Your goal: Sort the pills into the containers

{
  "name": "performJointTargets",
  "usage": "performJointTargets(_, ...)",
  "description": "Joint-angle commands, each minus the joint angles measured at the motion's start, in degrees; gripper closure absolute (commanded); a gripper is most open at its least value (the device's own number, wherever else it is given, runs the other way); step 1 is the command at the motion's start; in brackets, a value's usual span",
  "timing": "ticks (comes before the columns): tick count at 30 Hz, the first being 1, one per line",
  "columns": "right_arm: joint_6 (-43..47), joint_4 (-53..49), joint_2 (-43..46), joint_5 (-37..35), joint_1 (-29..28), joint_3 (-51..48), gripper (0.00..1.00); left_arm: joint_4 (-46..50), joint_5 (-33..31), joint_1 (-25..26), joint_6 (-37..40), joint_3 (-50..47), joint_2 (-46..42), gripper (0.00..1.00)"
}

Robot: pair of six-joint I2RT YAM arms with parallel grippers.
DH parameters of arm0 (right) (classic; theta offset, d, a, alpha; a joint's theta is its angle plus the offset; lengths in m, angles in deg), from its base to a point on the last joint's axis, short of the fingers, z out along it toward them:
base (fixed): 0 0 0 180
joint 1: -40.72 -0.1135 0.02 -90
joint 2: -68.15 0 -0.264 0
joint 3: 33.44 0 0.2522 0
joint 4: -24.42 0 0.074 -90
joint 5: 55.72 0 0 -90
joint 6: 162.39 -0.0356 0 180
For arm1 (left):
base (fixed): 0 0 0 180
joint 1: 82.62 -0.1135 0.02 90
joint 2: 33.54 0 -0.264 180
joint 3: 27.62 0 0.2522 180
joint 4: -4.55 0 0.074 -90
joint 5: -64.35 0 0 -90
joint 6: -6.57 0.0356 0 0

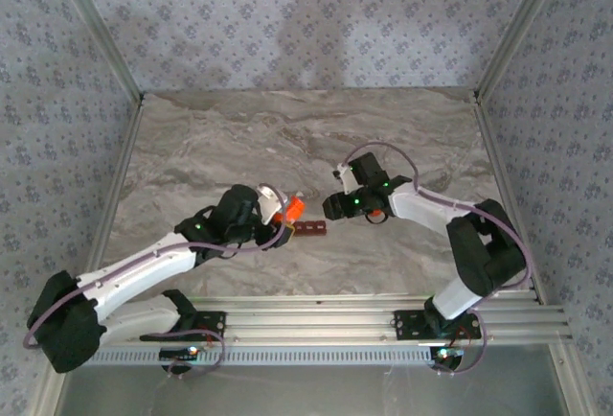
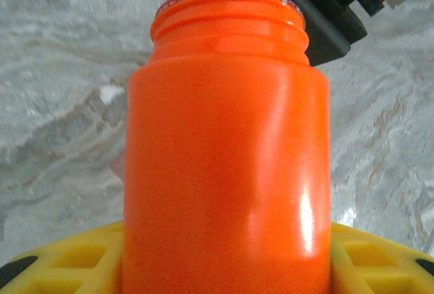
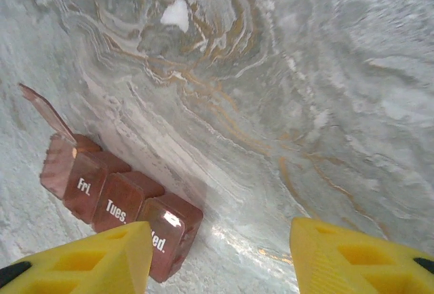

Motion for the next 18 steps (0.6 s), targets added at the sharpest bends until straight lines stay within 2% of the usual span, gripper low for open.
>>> performJointTargets(1, -2.61, -0.79, 3.59, 0.77, 1.22, -0.65, 0.42, -8.53, -0.93, 0.76, 2.65, -1.05, -2.18, 1.0)
performJointTargets(10, -3.84, -3.65, 9.33, -2.46, 6.18, -1.76, 0.41, -18.52, -0.92, 1.3, 4.6, -1.56, -5.23, 1.0)
performJointTargets(18, -3.67, -5.28, 11.2, -4.76, 9.93, -2.16, 0.37, -22.62, -0.23, 2.0, 6.36, 2.06, -3.92, 1.0)
